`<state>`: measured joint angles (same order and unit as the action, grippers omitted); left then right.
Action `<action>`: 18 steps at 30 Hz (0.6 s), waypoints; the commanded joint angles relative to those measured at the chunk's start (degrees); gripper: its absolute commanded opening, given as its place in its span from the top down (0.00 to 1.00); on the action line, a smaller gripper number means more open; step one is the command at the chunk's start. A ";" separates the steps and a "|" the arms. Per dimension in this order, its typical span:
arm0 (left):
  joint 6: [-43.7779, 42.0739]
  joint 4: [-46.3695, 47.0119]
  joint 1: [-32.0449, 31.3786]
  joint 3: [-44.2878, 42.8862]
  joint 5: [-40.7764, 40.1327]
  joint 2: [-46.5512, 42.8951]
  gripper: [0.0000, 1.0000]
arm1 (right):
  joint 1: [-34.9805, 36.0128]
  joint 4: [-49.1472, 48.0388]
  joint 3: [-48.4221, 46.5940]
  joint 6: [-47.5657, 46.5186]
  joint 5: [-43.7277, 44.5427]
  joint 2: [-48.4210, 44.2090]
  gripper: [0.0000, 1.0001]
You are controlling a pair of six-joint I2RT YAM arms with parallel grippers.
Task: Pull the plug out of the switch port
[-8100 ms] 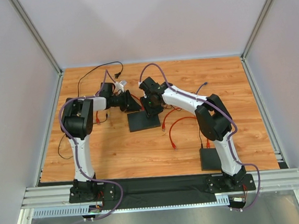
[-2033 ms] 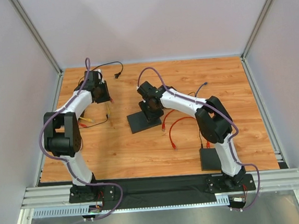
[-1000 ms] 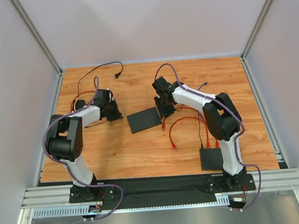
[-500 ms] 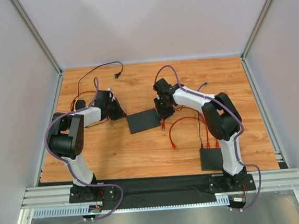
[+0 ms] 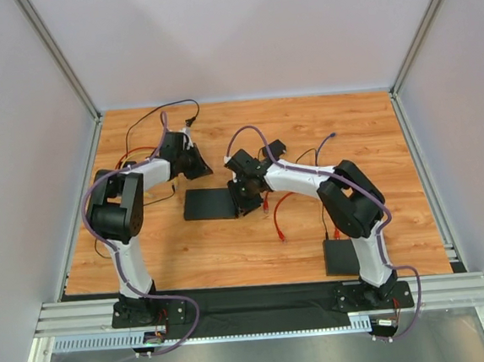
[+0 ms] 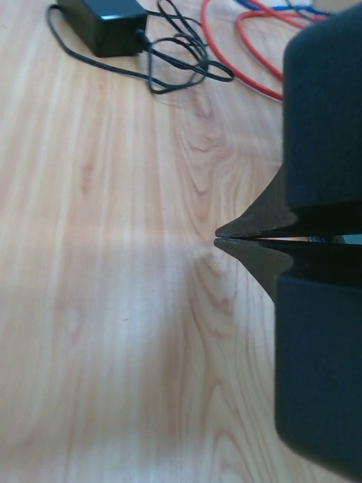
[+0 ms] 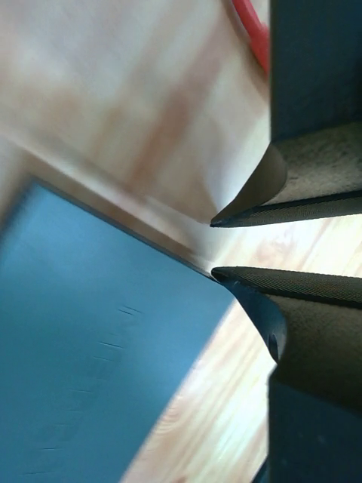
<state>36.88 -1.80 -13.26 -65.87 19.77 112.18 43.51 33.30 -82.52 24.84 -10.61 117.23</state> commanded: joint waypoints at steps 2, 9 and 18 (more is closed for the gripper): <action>-7.78 -9.78 -0.28 -5.41 -12.86 -8.19 1.00 | 0.00 1.41 0.79 -0.57 2.60 -6.04 0.70; -3.85 -16.22 -0.19 10.38 -22.50 -34.78 0.84 | -2.55 6.42 -3.86 -8.83 6.22 -7.81 0.65; 6.35 -18.33 -0.37 32.55 -13.46 -59.07 0.98 | -4.04 11.62 -27.40 -13.85 2.62 6.33 0.64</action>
<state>39.05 -17.23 -13.43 -35.31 2.81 57.87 39.11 43.64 -104.33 13.69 -6.61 119.48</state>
